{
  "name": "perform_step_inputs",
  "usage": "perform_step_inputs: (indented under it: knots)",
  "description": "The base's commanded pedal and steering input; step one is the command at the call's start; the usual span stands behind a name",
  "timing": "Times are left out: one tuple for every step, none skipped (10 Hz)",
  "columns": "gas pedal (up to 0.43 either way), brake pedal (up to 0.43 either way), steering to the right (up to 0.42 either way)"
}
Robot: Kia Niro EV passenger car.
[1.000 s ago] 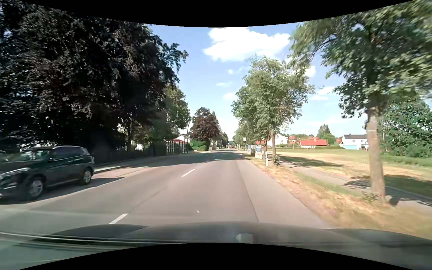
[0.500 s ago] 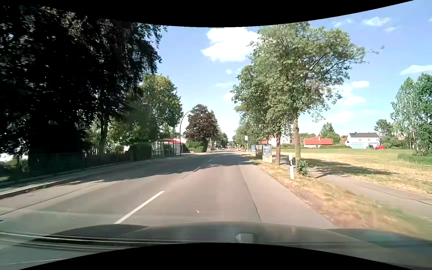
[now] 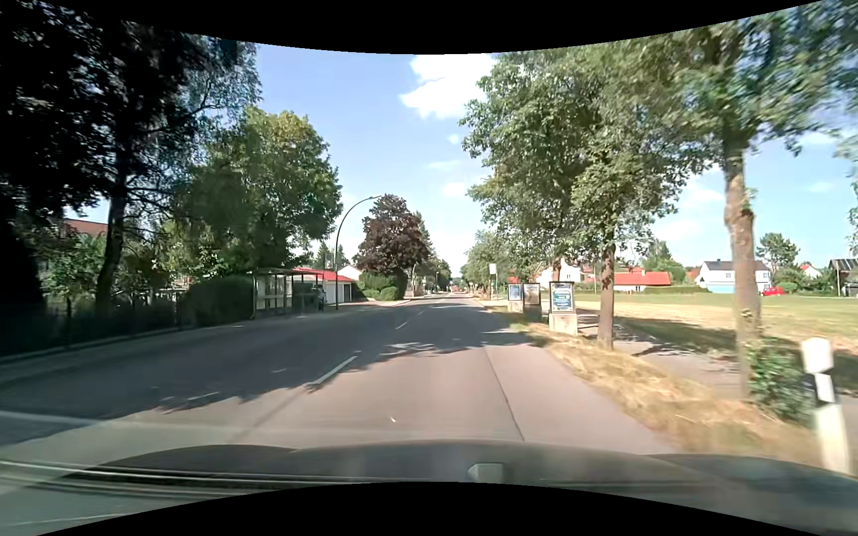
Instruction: Follow the waypoints while adhering to traffic rules and regulations
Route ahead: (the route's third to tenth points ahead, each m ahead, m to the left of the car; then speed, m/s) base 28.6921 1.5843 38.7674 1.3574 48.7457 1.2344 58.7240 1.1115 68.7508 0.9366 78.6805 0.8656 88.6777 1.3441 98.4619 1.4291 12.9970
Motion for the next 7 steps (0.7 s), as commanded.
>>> perform_step_inputs:
  knots:
    - [0.039, 0.006, 0.001]
    - [0.039, 0.006, 0.001]
    - [0.039, 0.006, 0.001]
    - [0.039, 0.006, 0.001]
    - [0.039, 0.006, 0.001]
    - [0.039, 0.006, 0.001]
    - [0.039, 0.006, 0.002]
